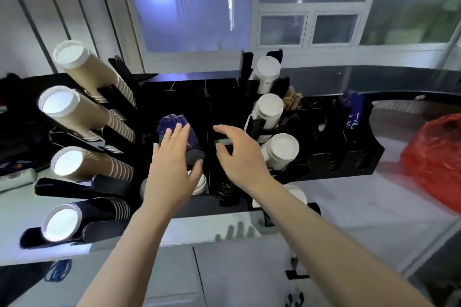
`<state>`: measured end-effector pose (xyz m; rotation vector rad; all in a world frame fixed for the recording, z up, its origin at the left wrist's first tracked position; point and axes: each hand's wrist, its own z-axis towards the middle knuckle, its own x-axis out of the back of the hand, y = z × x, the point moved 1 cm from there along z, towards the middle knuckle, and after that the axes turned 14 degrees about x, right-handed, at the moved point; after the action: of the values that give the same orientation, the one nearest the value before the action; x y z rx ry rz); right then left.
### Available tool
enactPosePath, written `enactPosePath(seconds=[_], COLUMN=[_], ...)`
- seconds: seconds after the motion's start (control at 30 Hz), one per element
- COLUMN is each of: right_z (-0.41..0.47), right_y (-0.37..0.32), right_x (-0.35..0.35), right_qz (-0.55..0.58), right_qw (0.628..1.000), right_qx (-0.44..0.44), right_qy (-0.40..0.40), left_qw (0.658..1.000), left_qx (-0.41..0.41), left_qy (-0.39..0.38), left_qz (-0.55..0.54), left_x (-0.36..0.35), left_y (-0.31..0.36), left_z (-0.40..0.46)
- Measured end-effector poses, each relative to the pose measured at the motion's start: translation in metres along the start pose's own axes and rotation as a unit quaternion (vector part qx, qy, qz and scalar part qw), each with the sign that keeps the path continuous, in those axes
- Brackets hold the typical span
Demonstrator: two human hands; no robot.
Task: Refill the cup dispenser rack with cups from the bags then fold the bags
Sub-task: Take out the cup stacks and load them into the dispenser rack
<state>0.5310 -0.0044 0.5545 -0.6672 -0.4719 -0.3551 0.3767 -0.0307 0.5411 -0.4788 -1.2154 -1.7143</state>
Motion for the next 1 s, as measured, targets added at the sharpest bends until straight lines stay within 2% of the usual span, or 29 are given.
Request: enactPosePath(seconds=[0.07,0.17,0.4,0.57,0.77,0.9,1.0], right_z=[0.0,-0.01,-0.066,-0.108,-0.149,-0.166,-0.161], right_y=[-0.003,0.008,0.069,0.107,0.162,0.208,0.248], right_x=[0.036,0.085,0.186,0.24,0.291,0.309,0.315], right_qz=[0.007,0.017,-0.042,-0.082,-0.145,-0.16,-0.161], right_qw=[0.998,0.996,0.991,0.981,0.961,0.953,0.953], right_qx=[0.02,0.009,-0.065,-0.125,-0.209,-0.244,-0.252], right_qy=[0.053,0.09,0.112,0.121,0.11,0.079,0.05], left_qw=[0.999,0.995,0.987,0.977,0.974,0.97,0.97], left_qx=[-0.024,-0.042,-0.091,-0.121,-0.068,-0.011,0.03], left_qy=[0.024,0.021,-0.034,-0.104,-0.161,-0.19,-0.181], left_qz=[-0.041,-0.093,-0.129,-0.138,-0.145,-0.149,-0.157], left_x=[0.008,0.002,-0.06,-0.115,-0.187,-0.232,-0.263], left_y=[0.032,0.081,0.185,0.25,0.295,0.298,0.293], left_z=[0.002,-0.002,-0.029,-0.048,-0.055,-0.046,-0.03])
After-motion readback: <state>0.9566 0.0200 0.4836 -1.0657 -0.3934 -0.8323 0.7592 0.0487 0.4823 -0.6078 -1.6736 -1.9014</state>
